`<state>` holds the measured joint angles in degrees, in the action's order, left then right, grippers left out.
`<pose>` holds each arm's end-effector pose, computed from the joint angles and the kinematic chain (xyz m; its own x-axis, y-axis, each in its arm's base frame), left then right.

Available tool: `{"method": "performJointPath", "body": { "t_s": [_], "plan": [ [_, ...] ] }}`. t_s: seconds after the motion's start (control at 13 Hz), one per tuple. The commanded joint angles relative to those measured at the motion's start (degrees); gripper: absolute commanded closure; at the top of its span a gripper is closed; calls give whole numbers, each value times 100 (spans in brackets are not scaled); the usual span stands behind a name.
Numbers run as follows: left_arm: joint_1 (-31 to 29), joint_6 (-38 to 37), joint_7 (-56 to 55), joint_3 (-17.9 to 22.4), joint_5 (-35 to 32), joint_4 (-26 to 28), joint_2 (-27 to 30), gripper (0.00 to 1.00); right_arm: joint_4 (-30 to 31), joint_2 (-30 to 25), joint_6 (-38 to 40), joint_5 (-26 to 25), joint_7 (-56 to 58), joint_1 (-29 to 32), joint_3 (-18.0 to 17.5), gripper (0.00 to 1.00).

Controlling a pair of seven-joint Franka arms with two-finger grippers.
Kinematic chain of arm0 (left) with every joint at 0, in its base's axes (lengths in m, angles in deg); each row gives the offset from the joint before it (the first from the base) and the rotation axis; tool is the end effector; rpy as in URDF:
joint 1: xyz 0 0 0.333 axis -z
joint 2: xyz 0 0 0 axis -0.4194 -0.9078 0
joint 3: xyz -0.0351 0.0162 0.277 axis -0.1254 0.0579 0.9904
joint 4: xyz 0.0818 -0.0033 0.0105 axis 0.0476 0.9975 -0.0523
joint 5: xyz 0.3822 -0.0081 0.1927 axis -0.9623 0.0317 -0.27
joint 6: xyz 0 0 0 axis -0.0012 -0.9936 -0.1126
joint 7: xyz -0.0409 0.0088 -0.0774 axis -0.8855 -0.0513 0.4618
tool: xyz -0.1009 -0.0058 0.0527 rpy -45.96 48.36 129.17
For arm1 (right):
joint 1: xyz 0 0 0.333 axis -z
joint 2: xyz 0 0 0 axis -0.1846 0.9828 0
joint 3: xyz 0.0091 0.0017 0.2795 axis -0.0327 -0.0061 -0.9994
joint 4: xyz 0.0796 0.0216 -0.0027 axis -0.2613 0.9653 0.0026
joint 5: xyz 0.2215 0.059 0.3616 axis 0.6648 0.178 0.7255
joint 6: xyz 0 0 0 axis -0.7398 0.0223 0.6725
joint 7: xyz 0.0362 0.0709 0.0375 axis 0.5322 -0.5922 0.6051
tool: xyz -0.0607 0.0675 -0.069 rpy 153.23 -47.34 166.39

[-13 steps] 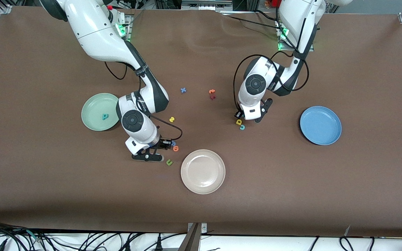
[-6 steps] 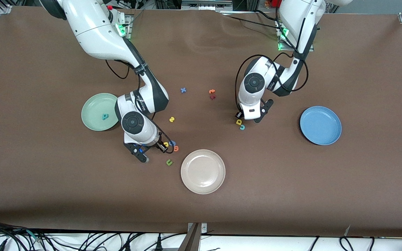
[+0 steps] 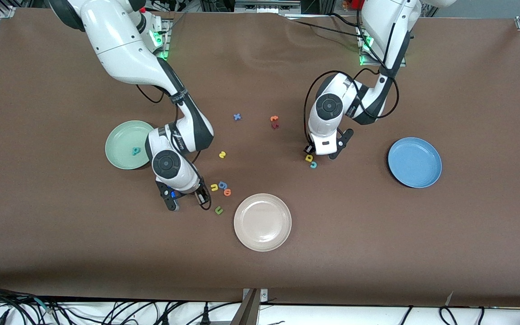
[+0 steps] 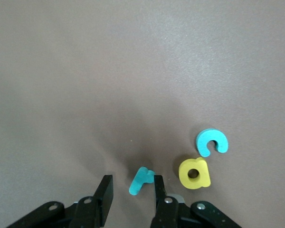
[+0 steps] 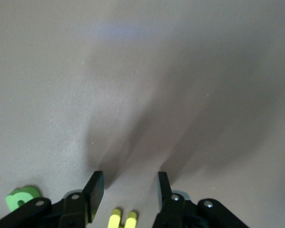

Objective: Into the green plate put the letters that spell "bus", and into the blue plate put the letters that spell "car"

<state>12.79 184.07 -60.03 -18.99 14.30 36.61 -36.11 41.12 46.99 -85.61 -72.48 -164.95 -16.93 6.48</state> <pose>0.4813 -0.3266 0.1141 0.5825 0.8124 -0.0245 0.8073 -0.5818 -0.0991 0.6499 0.3173 0.1247 0.4717 -0.8809 -0.0384 -0.8817 -0.4716 -0.0135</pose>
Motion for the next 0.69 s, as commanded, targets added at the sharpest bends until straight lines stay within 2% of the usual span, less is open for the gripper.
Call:
{"method": "performJointPath", "body": {
  "t_s": [0.0,0.46,0.62],
  "plan": [
    [12,185,-81,-1,-131,82,84,58,-229,111,-53,79,-468,-108,-83,46],
    [47,291,-73,-1,-131,134,13,58,-229,190,-61,35,-680,-249,-83,48],
    [47,300,-73,-1,-131,178,5,58,-229,190,-53,8,-645,-249,-83,65]
  ]
}}
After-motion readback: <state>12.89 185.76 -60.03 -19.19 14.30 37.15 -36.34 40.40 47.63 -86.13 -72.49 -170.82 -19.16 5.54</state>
